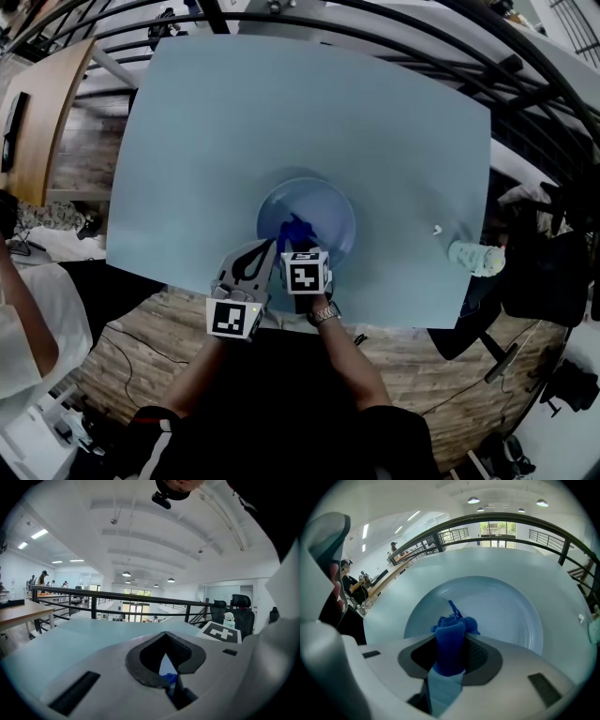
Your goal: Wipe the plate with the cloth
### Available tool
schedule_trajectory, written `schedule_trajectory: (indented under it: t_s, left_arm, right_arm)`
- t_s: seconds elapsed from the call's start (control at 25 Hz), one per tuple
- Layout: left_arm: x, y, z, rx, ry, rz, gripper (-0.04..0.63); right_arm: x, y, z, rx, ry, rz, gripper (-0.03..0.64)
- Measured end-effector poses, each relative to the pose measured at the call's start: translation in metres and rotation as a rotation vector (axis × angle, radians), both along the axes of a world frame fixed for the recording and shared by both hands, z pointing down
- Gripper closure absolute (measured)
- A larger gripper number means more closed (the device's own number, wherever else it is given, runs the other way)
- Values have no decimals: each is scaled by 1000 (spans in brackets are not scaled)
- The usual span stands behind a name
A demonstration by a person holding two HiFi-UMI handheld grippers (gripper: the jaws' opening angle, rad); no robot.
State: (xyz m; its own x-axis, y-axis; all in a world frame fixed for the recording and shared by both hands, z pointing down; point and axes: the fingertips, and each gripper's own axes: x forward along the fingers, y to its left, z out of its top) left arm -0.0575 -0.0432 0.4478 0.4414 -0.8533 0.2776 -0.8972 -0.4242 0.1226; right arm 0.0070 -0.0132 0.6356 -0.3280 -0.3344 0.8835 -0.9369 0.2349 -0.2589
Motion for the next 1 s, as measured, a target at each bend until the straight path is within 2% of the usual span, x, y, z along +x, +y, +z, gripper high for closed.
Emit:
schedule_trajectory:
  t_s: [0.56,0.8,1.0]
  left_arm:
    - [37,1,1,-3,15,82,595]
    - [36,0,0,0,16,80,594]
    - [29,2,1,44,16,81,594]
  right_arm:
    - [46,5,2,-10,63,52,497]
    - [57,6,1,-31,99,65,497]
    - [63,6,0,-29,113,90,497]
